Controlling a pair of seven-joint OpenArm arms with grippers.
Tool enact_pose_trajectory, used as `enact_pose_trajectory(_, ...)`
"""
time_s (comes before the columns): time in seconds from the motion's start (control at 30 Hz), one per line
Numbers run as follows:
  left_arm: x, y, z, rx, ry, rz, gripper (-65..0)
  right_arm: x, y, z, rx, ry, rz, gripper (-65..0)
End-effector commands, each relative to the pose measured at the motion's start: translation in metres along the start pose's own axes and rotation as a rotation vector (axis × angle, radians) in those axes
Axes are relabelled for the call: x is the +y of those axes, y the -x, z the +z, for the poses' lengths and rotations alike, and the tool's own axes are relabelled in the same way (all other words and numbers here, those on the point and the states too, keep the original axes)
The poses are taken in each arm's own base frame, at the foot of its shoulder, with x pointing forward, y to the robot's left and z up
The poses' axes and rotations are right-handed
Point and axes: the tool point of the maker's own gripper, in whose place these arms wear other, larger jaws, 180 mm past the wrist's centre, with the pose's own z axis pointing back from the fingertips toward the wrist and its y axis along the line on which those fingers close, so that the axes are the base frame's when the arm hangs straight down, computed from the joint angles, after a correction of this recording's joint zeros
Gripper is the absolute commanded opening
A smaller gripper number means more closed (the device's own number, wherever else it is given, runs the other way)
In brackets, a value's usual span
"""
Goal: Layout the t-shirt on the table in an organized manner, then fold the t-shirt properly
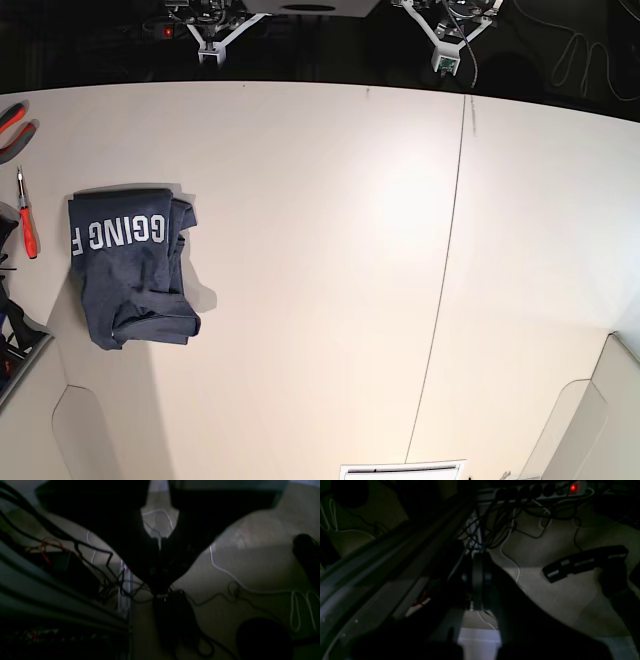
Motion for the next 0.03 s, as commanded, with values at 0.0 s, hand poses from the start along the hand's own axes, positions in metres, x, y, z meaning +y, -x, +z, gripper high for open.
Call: enact_pose_trajectory(0.0,0.0017,-0.0008,0.0012,-0.012,-0.002,0.000,-65.0,0.0005,-0.0043,0.0009,-0.014,-0.004,-0.004,-65.0)
